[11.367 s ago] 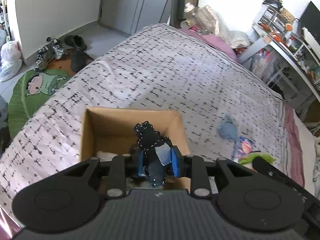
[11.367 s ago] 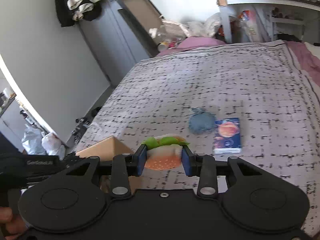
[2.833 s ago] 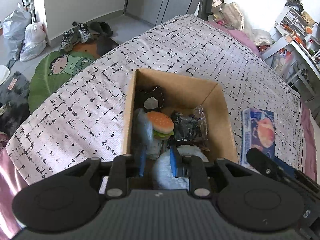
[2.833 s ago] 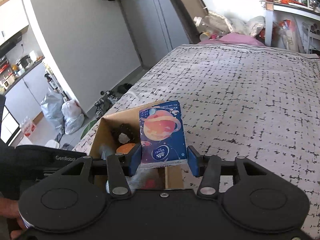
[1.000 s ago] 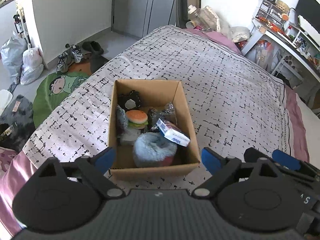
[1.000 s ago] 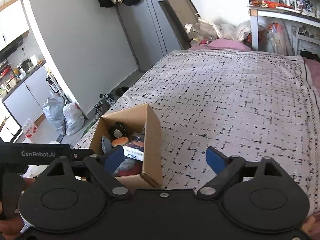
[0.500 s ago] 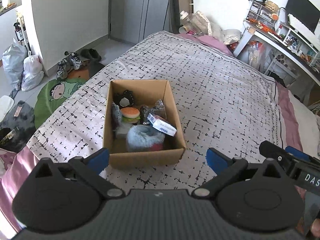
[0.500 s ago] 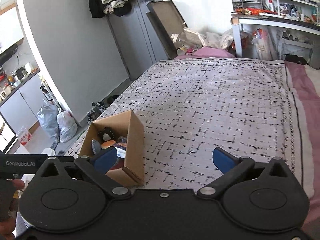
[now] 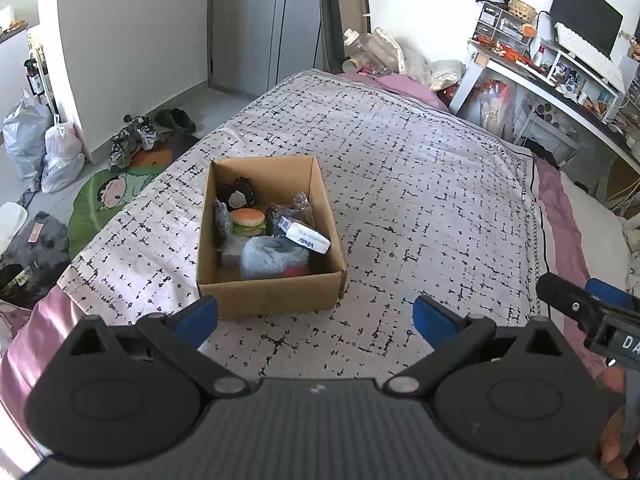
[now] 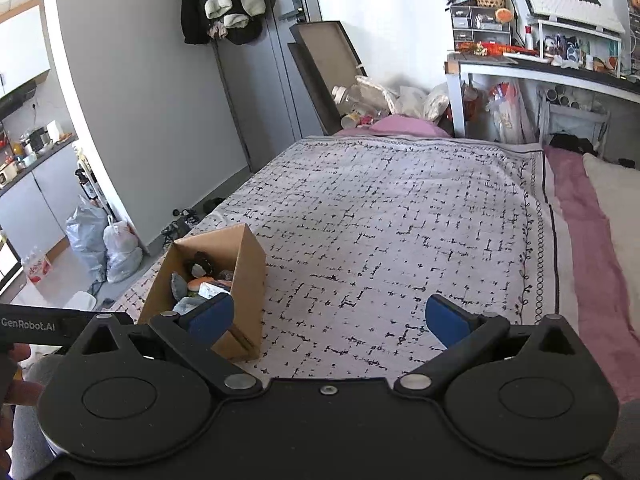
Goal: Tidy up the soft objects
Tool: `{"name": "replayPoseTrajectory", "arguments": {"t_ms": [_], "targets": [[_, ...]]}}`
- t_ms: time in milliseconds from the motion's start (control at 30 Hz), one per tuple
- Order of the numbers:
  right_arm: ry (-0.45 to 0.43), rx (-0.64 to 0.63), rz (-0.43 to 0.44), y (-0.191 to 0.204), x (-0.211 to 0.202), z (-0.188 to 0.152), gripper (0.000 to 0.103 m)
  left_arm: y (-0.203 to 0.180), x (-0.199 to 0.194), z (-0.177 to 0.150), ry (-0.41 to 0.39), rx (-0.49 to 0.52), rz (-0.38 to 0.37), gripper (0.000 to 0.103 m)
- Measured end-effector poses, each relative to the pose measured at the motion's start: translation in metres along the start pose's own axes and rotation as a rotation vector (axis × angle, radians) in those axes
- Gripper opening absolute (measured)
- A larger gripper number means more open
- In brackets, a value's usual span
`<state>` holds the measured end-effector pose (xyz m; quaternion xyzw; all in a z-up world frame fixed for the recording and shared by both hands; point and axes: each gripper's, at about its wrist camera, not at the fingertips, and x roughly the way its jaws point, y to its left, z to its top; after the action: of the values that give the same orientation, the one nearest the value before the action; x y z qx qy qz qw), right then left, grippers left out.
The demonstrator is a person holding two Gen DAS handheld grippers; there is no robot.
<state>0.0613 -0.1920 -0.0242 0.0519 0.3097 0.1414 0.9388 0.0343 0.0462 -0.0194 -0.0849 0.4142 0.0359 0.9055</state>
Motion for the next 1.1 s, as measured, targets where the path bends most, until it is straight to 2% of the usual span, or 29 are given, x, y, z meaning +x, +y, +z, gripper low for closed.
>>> {"name": "replayPoseTrajectory", "arguments": {"t_ms": [233,700,1100], "targets": [[-0.002,0.012,0.005,-0.015,-0.014,-0.004,0.103,-0.007,-0.014,-0.007,-0.021,0.003,0.012,0.102],[0.008,0.01,0.056,-0.018,-0.028,-0.011,0.103,-0.012,-0.03,-0.018,-0.051,0.01,0.04,0.102],[0.008,-0.012,0.041,-0.013,-0.033,-0.011,0.103,-0.01,-0.036,-0.022,-0.063,0.01,0.033,0.103]]}}
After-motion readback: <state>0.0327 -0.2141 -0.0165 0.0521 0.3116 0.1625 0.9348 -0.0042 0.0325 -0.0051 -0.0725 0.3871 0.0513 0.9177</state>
